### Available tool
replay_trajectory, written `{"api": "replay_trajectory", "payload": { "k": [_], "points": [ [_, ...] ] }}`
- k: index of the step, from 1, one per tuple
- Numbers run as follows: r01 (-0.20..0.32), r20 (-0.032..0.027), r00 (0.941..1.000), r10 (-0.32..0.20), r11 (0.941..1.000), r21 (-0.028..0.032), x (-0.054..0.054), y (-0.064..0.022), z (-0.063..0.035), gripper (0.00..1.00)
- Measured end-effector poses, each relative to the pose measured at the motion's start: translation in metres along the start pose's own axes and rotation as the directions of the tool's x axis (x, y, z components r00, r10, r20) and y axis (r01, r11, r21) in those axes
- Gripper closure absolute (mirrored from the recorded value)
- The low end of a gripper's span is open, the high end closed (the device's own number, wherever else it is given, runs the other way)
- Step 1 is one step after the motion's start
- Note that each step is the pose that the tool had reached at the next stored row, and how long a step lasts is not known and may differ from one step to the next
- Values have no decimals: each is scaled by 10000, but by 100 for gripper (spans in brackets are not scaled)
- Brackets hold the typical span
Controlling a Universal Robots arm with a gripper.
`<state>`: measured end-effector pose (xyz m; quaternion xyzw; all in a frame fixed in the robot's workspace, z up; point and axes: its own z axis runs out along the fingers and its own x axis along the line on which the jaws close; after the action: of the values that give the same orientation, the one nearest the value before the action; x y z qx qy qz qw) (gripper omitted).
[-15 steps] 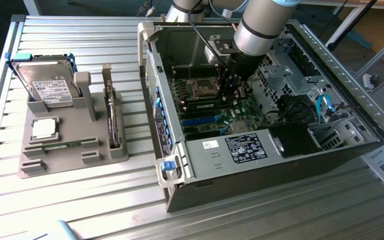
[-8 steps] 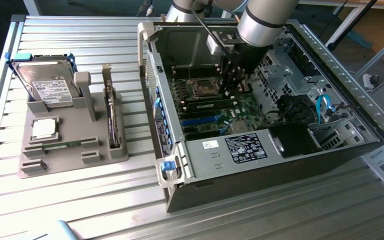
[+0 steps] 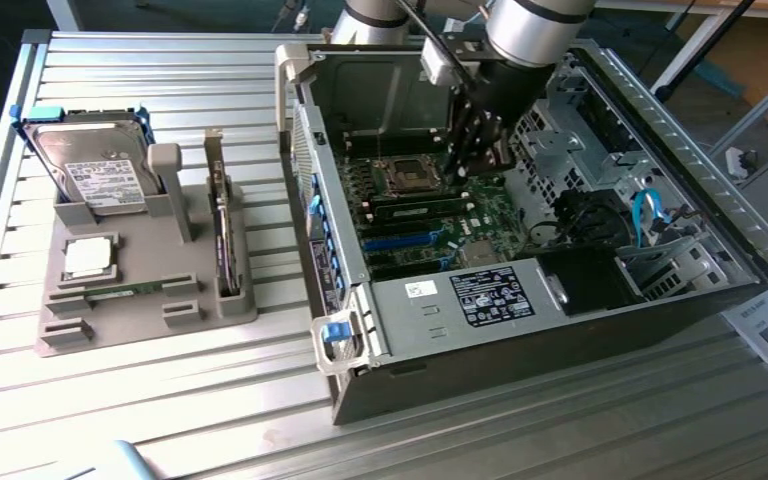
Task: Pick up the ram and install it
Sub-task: 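Insert the ram into the slot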
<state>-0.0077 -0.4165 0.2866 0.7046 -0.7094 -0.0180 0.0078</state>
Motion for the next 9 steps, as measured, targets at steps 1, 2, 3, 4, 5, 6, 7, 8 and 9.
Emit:
{"api": "replay_trajectory", "payload": {
  "k": [1, 2, 3, 4, 5, 6, 7, 8, 9],
  "points": [
    [-2, -49, 10000, 2, 10000, 0, -2, 1, -51, 75],
    [-2, -74, 10000, 2, 10000, 0, -3, 2, -86, 75],
    [-3, -91, 10000, 3, 10000, 0, -3, 3, -114, 75],
    [-5, -113, 9999, 5, 10000, 0, -4, 4, -137, 75],
    [-5, -128, 9999, 5, 10000, 0, -4, 5, -154, 75],
    [-6, -152, 9999, 6, 10000, 1, -5, 5, -183, 75],
    [-7, -172, 9999, 7, 10000, 1, -6, 6, -206, 75],
    [-7, -199, 9998, 7, 10000, 0, -6, 7, -238, 75],
    [-8, -222, 9998, 8, 10000, 1, -6, 8, -264, 75]
  ]
}}
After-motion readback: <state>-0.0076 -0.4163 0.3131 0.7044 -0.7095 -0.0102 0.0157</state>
